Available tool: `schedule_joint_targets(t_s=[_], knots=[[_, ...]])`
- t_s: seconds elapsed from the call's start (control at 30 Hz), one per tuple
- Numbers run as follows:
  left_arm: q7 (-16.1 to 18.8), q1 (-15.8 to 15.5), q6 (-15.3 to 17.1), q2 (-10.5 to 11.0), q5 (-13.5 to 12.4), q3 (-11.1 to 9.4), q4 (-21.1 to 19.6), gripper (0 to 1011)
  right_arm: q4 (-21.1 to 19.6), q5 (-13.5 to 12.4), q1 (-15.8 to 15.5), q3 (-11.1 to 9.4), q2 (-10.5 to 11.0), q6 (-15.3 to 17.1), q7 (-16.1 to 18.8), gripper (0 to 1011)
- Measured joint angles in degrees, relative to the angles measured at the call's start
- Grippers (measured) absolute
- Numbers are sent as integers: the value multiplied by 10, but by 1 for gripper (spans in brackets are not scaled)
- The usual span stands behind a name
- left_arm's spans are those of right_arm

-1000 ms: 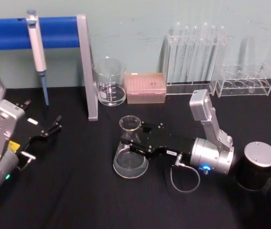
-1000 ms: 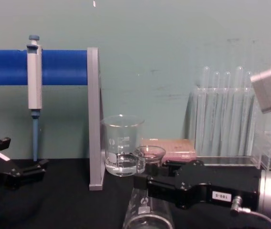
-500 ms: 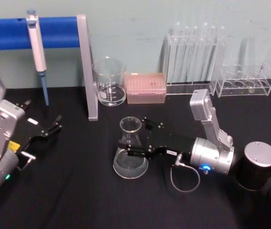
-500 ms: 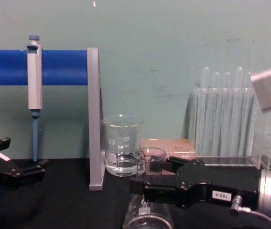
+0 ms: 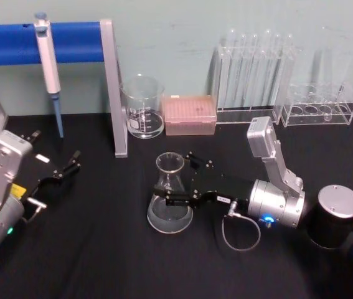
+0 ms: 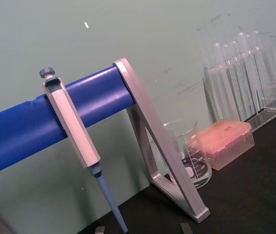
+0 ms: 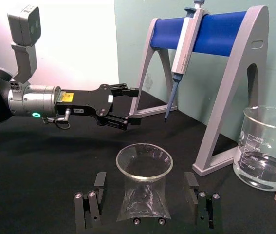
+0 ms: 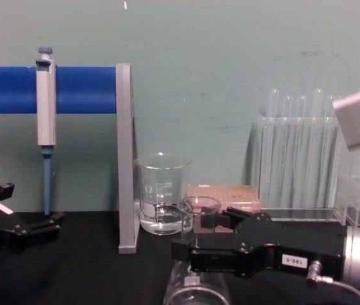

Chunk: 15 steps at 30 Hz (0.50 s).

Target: Grasp the erlenmeyer flask with one hand, shake it three times, then place it back.

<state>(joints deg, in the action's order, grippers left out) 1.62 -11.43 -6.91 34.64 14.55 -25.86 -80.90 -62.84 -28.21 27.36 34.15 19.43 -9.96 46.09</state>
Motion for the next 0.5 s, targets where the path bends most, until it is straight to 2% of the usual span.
schedule_joint_targets(t_s=[0.33, 0.5], knots=[[0, 0, 0, 0, 0, 0, 0, 1001, -9, 0, -4, 0, 6, 11, -2, 1003], [0, 0, 0, 0, 0, 0, 0, 1001, -34, 1, -14, 1, 22, 29, -9, 1003]])
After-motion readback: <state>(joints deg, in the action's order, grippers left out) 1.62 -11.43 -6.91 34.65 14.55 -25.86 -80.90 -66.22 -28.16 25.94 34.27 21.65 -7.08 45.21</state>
